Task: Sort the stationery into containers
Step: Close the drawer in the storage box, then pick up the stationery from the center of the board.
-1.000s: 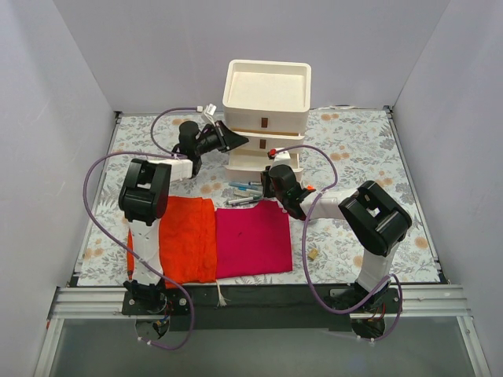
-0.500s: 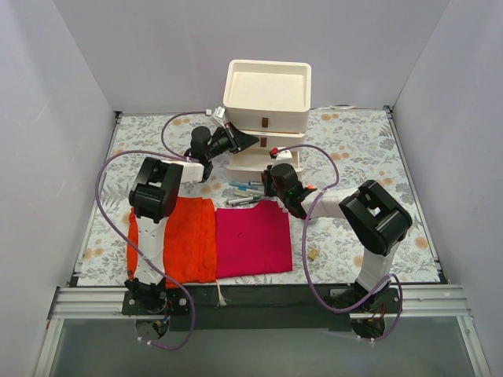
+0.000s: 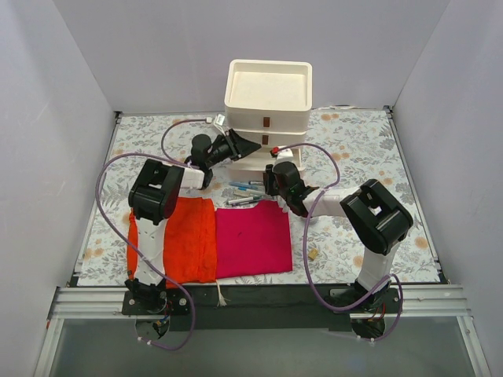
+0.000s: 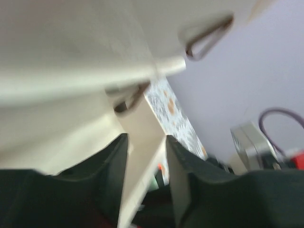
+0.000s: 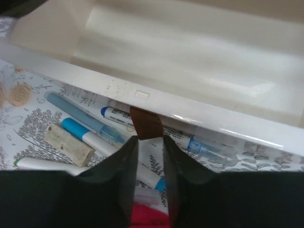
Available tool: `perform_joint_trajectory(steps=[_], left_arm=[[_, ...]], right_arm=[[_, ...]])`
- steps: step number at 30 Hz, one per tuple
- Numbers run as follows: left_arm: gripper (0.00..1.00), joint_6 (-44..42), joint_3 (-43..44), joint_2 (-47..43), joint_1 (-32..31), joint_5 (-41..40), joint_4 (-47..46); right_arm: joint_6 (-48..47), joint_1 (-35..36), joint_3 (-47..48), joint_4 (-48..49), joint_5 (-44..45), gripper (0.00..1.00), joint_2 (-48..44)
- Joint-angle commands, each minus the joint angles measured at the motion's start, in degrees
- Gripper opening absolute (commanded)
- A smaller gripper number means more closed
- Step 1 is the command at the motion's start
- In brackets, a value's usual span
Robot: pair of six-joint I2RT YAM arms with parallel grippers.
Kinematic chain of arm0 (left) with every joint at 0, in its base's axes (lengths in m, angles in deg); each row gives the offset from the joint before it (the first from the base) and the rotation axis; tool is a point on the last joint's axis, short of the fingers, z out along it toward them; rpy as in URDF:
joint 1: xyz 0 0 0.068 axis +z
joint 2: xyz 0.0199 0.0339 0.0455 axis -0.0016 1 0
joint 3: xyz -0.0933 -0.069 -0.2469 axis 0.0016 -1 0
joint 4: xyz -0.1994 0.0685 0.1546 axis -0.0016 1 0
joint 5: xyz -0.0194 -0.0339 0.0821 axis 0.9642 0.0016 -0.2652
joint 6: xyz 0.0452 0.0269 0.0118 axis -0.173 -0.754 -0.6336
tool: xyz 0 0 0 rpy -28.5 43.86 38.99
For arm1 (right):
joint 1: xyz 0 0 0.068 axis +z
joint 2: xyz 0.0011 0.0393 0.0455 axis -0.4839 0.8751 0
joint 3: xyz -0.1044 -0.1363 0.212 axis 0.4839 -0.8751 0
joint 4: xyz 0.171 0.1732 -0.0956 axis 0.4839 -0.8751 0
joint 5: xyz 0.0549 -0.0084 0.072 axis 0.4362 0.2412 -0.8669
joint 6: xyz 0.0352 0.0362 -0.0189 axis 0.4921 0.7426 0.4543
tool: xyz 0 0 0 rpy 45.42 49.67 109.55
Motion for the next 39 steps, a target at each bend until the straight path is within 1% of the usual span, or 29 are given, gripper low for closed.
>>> perform_joint_trajectory(steps=[1, 2, 3, 4, 5, 6, 7, 8, 9, 10, 11, 12, 13, 15, 17, 19, 20, 21, 22, 23, 24, 25, 26, 28, 30, 31, 33, 36, 39], left_arm=[[0.68, -3.68, -7.18, -16.81, 3.15, 9.95, 6.4], [0.71, -5.7, -7.63, -22.67, 3.68, 11.09, 10.11], [0.72, -8.25, -7.9, -25.42, 4.56, 11.71, 13.8], [0.73, -12.01, -8.07, -28.06, 4.74, 12.5, 21.67], [0.74, -19.71, -7.47, -31.04, 4.83, 12.07, 26.44], [0.74, -23.79, -7.11, -35.25, 4.83, 11.55, 30.23], [0.75, -26.27, -6.93, -37.47, 4.74, 11.19, 36.62], [0.75, -31.6, -6.67, -39.06, 4.74, 10.76, 39.73], [0.75, -34.61, -5.89, -41.68, 4.83, 10.4, 42.9], [0.75, -37.25, -5.62, -42.75, 4.92, 10.31, 49.54], [0.75, -40.93, -5.88, -43.89, 5.0, 9.88, 52.3], [0.76, -46.62, -6.92, -46.26, 5.01, 9.26, 54.59], [0.76, -49.81, -7.98, -47.41, 5.01, 8.91, 58.53], [0.78, -57.44, -10.61, -49.52, 5.01, 9.08, 61.28], [0.8, -60.91, -12.46, -52.07, 5.01, 8.65, 62.7], [0.82, -64.95, -13.52, -52.95, 4.92, 8.12, 62.53], [0.82, -66.36, -13.44, -52.7, 4.92, 7.68, 62.61], [0.82, -67.41, -13.44, -52.35, 4.83, 7.07, 62.79], [0.81, -69.95, -13.44, -52.0, 4.83, 6.71, 63.31], [0.8, -70.84, -13.26, -50.69, 4.83, 6.53, 63.67], [0.78, -71.98, -12.74, -49.8, 4.74, 6.97, 64.54], [0.74, -76.95, -11.17, -48.92, 4.74, 7.84, 67.51], [0.78, -78.4, -10.37, -46.57, 3.7, 7.68, 68.67], [0.8, -79.2, -8.87, -44.36, 2.9, 5.22, 69.64], [0.77, -81.3, -7.64, -41.99, 2.11, 5.48, 69.82], [0.77, -82.18, -7.37, -41.54, 1.58, 4.52, 69.91], [0.77, -83.42, -6.94, -40.31, 0.61, 3.64, 69.82], [0.75, -82.81, -5.71, -39.34, 0.52, 3.46, 69.82], [0.73, -82.63, -5.09, -38.9, 0.17, 3.11, 69.56]], right_arm=[[-5.25, -2.38, 3.13, -1.65, -3.03, 0.46, -2.47], [-5.78, -2.82, 4.7, -2.71, -4.43, 0.52, -2.73], [-6.22, -3.09, 5.42, -4.98, -5.32, 0.54, -3.43], [-7.01, -3.88, 6.21, -6.13, -6.37, 0.56, -3.87], [-7.63, -4.14, 7.34, -7.36, -7.69, 0.67, -4.4], [-8.07, -4.32, 8.14, -9.81, -10.4, 0.69, -5.45], [-9.03, -4.41, 8.67, -11.23, -11.73, 0.71, -6.07], [-9.56, -4.5, 9.28, -12.55, -14.35, 0.73, -6.68], [-9.92, -4.5, 10.33, -15.08, -15.42, 0.74, -8.17], [-10.36, -4.59, 10.61, -16.24, -16.56, 0.74, -9.23], [-11.84, -4.5, 10.87, -17.21, -19.27, 0.75, -10.11], [-13.07, -4.59, 11.22, -19.22, -20.43, 0.75, -12.03], [-14.3, -4.67, 11.4, -20.28, -21.23, 0.76, -13.18], [-18.96, -4.85, 11.4, -23.52, -22.99, 0.78, -16.59], [-23.86, -6.16, 11.31, -26.95, -25.44, 0.8, -20.2], [-27.3, -8.71, 11.57, -30.29, -27.64, 0.8, -22.32], [-29.32, -9.59, 11.92, -34.14, -30.52, 0.8, -23.9], [-33.17, -11.6, 12.19, -36.18, -31.59, 0.79, -24.7], [-34.26, -12.75, 12.45, -37.94, -32.48, 0.77, -25.4], [-35.4, -14.07, 12.37, -41.27, -36.14, 0.74, -26.54], [-38.98, -16.25, 12.19, -43.13, -38.44, 0.71, -26.99], [-40.75, -16.97, 11.76, -44.8, -40.29, 0.67, -27.25], [-43.29, -17.41, 11.58, -48.3, -43.09, 0.65, -27.69], [-49.43, -18.03, 11.14, -51.31, -43.21, 0.65, -28.3], [-52.44, -18.73, 9.47, -53.95, -42.24, 0.66, -30.23], [-56.37, -18.82, 8.77, -54.83, -42.59, 0.66, -31.46], [-60.7, -19.0, 5.7, -56.94, -43.3, 0.66, -35.5], [-65.19, -19.09, 2.18, -59.31, -42.41, 0.65, -39.38], [-68.71, -19.18, 2.17, -64.58, -43.99, 0.66, -40.26]])
